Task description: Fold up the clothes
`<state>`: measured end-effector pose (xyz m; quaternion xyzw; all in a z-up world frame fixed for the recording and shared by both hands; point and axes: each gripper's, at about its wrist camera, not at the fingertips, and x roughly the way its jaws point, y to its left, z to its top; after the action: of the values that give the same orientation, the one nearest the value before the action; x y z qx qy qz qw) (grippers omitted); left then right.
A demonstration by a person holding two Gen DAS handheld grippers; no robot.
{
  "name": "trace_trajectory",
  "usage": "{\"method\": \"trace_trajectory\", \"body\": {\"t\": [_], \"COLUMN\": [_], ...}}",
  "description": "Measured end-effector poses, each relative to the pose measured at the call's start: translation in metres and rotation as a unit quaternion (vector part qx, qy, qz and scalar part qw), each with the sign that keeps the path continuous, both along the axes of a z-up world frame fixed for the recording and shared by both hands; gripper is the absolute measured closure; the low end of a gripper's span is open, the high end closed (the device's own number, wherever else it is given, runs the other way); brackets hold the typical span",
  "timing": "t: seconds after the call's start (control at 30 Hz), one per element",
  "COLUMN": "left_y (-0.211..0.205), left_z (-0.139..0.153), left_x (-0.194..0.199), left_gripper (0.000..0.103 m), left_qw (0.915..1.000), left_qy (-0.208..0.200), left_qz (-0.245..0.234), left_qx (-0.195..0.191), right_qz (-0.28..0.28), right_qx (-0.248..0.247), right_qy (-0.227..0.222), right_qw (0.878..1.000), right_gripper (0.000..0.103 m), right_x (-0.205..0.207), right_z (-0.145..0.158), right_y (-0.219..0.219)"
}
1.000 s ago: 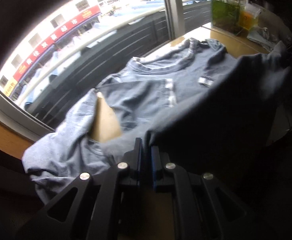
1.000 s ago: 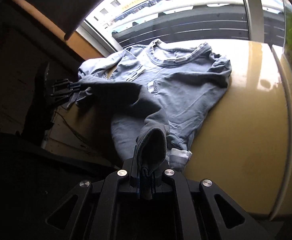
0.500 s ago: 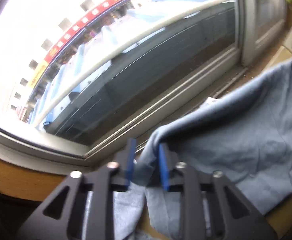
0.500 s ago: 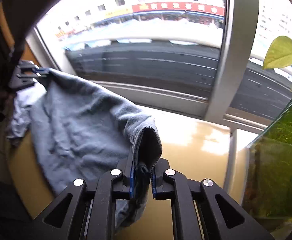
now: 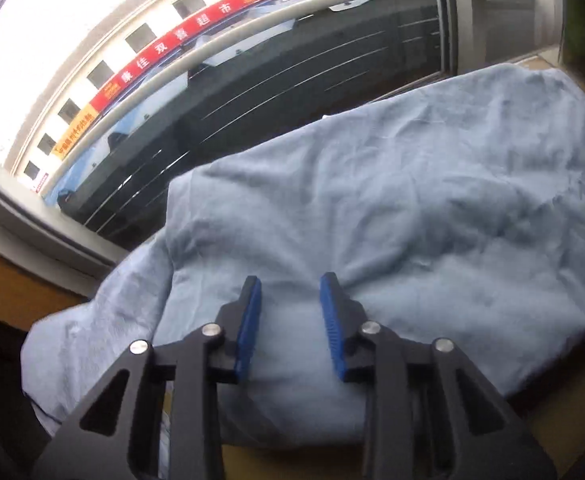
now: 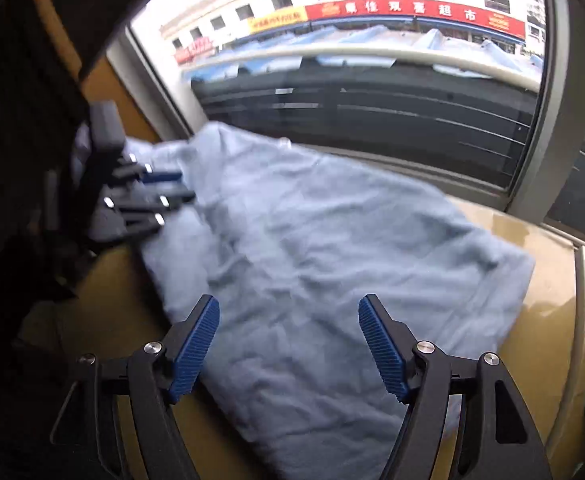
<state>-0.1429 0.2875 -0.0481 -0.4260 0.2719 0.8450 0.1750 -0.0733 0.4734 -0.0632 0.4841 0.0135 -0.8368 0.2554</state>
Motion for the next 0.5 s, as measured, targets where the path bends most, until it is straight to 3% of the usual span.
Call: {"method": "trace_trajectory", "body": {"t": [0.03, 0.13, 0.23, 0.33, 0.43, 0.5], "left_y": [-0.002, -0.010, -0.010, -0.001, -0.005, -0.015], "left_z": [0.001, 0.004, 0.005, 0.005, 0.018, 0.035], "left_x": [0.011, 0.045, 0.086, 0.116, 0.118, 0.112], "left_gripper": [0.083, 0.082, 0.080, 0.077, 0.076, 0.065], "left_qw": [0.9999, 0.9970, 0.9890, 0.9854, 0.9776, 0.9712], "left_qy": [-0.011, -0.047, -0.089, -0.095, -0.101, -0.096], "left_qz": [0.001, 0.003, -0.004, -0.002, 0.024, 0.034], "left_qx": [0.013, 0.061, 0.118, 0.141, 0.183, 0.215], "right_qz": [-0.007, -0.026, -0.045, -0.093, -0.194, -0.254], "right_qx": [-0.002, -0.020, -0.022, -0.017, -0.102, -0.124], "right_qy": [-0.001, -0.015, -0.024, -0.018, -0.003, -0.002], "right_qw": [1.000, 0.999, 0.998, 0.995, 0.976, 0.959], "right_gripper": [0.030, 0.030, 0.033, 0.033, 0.033, 0.028], "right_x": [0.008, 0.034, 0.067, 0.094, 0.114, 0.131], "right_z": [-0.006, -0.017, -0.014, -0.008, 0.011, 0.019], "right_y": [0.004, 0.023, 0.054, 0.086, 0.130, 0.155]}}
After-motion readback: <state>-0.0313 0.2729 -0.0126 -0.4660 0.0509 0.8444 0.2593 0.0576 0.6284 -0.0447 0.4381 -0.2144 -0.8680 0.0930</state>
